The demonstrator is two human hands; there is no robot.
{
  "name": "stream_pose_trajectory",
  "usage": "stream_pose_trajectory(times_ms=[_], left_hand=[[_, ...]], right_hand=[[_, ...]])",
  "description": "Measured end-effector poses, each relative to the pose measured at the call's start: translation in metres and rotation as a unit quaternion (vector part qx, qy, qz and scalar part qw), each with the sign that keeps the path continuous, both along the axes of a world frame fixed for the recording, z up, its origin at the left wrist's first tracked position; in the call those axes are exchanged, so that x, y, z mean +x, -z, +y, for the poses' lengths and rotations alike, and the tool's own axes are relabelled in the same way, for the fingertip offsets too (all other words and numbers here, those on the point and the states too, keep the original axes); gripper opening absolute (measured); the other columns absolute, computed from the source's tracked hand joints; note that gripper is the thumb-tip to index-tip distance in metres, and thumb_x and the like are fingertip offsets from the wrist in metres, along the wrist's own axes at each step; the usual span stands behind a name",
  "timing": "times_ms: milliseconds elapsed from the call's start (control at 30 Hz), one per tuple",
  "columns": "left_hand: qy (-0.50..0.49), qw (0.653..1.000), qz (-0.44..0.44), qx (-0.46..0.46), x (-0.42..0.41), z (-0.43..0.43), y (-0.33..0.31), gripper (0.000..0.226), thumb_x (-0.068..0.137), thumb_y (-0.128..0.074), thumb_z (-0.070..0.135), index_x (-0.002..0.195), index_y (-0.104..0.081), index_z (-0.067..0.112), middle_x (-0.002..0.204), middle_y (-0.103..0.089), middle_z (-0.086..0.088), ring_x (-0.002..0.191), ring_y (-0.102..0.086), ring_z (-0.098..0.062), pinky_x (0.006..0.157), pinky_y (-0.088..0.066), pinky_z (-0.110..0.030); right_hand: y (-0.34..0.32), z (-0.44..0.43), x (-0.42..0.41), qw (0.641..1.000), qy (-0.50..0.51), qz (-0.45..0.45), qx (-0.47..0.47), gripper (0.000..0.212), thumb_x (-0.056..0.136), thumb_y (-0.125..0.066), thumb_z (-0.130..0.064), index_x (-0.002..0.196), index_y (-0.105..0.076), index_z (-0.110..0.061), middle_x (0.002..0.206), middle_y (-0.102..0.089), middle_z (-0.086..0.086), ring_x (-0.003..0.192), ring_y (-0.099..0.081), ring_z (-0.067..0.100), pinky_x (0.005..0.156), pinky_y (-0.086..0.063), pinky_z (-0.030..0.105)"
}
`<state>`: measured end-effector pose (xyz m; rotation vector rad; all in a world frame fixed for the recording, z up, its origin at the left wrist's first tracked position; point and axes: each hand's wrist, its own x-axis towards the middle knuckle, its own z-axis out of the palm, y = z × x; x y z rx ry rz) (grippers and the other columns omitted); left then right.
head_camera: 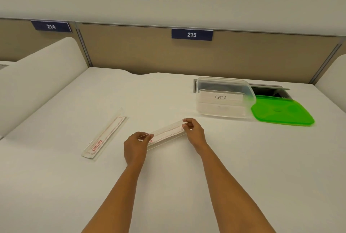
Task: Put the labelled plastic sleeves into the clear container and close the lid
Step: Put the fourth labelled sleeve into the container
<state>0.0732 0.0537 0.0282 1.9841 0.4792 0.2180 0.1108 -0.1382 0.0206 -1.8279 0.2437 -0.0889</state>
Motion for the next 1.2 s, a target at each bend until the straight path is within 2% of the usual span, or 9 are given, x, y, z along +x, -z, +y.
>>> stream_pose_trajectory(times_ms=[100, 267, 400, 533, 700, 867, 967, 1067, 1200], left_hand=[[0.015, 0.998, -0.024, -0.062, 0.013, 0.001, -0.013, 0.022, 0.074, -0.078, 0.03, 0.088, -0.073, 0.015, 0.084, -0.07, 0.003, 0.08, -0.062, -0.013, 0.069, -0.049, -0.023], [0.026, 0.974, -0.044, -0.22, 0.04, -0.002, -0.048, 0.03, 0.072, -0.08, 0.022, 0.097, -0.069, 0.011, 0.086, -0.068, -0.005, 0.066, -0.063, -0.011, 0.058, -0.051, -0.018], [0.069, 0.952, -0.067, -0.291, 0.058, -0.009, -0.076, 0.037, 0.078, -0.076, 0.016, 0.111, -0.063, 0.005, 0.082, -0.066, -0.004, 0.068, -0.065, -0.015, 0.073, -0.055, -0.022], [0.099, 0.95, -0.12, -0.271, 0.065, -0.019, -0.089, 0.037, 0.083, -0.071, 0.025, 0.115, -0.06, 0.012, 0.095, -0.07, -0.007, 0.076, -0.07, -0.013, 0.076, -0.053, -0.021], [0.182, 0.957, -0.151, -0.168, 0.066, -0.038, -0.092, 0.044, 0.082, -0.068, 0.037, 0.123, -0.053, 0.028, 0.09, -0.074, 0.005, 0.093, -0.064, 0.004, 0.076, -0.042, -0.014], [0.19, 0.941, -0.203, -0.191, 0.075, -0.06, -0.099, 0.031, 0.086, -0.067, 0.03, 0.116, -0.059, 0.029, 0.08, -0.075, 0.008, 0.084, -0.067, 0.006, 0.08, -0.043, -0.015], [0.176, 0.934, -0.216, -0.224, 0.084, -0.071, -0.105, 0.023, 0.086, -0.066, 0.032, 0.109, -0.062, 0.031, 0.07, -0.074, 0.014, 0.074, -0.065, 0.01, 0.078, -0.045, -0.019], [0.149, 0.932, -0.204, -0.259, 0.094, -0.083, -0.11, 0.023, 0.085, -0.067, 0.034, 0.106, -0.062, 0.03, 0.065, -0.073, 0.014, 0.079, -0.067, -0.004, 0.084, -0.048, -0.028], [0.122, 0.936, -0.173, -0.281, 0.105, -0.096, -0.115, 0.028, 0.084, -0.066, 0.036, 0.108, -0.061, 0.022, 0.074, -0.073, 0.004, 0.098, -0.066, -0.024, 0.091, -0.049, -0.038]], right_hand=[[-0.013, -0.007, 0.004, 0.999, 0.007, -0.021, 0.042, 0.024, 0.093, -0.055, -0.013, 0.117, -0.062, -0.013, 0.093, -0.056, -0.003, 0.092, -0.051, 0.012, 0.074, -0.041, 0.011], [-0.049, -0.022, 0.016, 0.992, 0.056, -0.063, 0.089, 0.026, 0.092, -0.058, -0.014, 0.118, -0.063, -0.009, 0.099, -0.064, 0.005, 0.093, -0.057, 0.016, 0.085, -0.041, 0.021], [-0.079, -0.038, 0.024, 0.986, 0.105, -0.086, 0.098, 0.026, 0.09, -0.06, -0.014, 0.115, -0.065, -0.008, 0.081, -0.064, -0.004, 0.074, -0.061, 0.014, 0.084, -0.048, 0.028], [-0.099, -0.058, 0.031, 0.982, 0.151, -0.087, 0.067, 0.025, 0.089, -0.062, -0.021, 0.111, -0.067, -0.011, 0.091, -0.067, 0.0, 0.07, -0.064, 0.01, 0.083, -0.052, 0.03], [-0.118, -0.087, 0.037, 0.977, 0.196, -0.06, 0.066, 0.023, 0.086, -0.065, -0.024, 0.105, -0.07, -0.011, 0.081, -0.067, 0.0, 0.082, -0.065, 0.018, 0.089, -0.051, 0.04], [-0.13, -0.108, 0.038, 0.98, 0.181, -0.058, 0.056, 0.023, 0.086, -0.064, -0.022, 0.106, -0.071, -0.011, 0.087, -0.064, -0.001, 0.087, -0.056, 0.016, 0.084, -0.051, 0.034], [-0.135, -0.119, 0.034, 0.985, 0.147, -0.079, 0.051, 0.023, 0.09, -0.061, -0.025, 0.108, -0.068, -0.012, 0.093, -0.061, 0.0, 0.087, -0.052, 0.014, 0.07, -0.044, 0.019], [-0.139, -0.129, 0.03, 0.989, 0.102, -0.063, 0.084, 0.028, 0.092, -0.056, -0.036, 0.096, -0.063, -0.009, 0.085, -0.053, 0.006, 0.083, -0.045, 0.019, 0.074, -0.039, 0.024], [-0.142, -0.141, 0.028, 0.991, 0.058, -0.052, 0.107, 0.034, 0.092, -0.053, -0.045, 0.071, -0.059, -0.018, 0.081, -0.063, 0.003, 0.08, -0.058, 0.017, 0.076, -0.048, 0.025]])
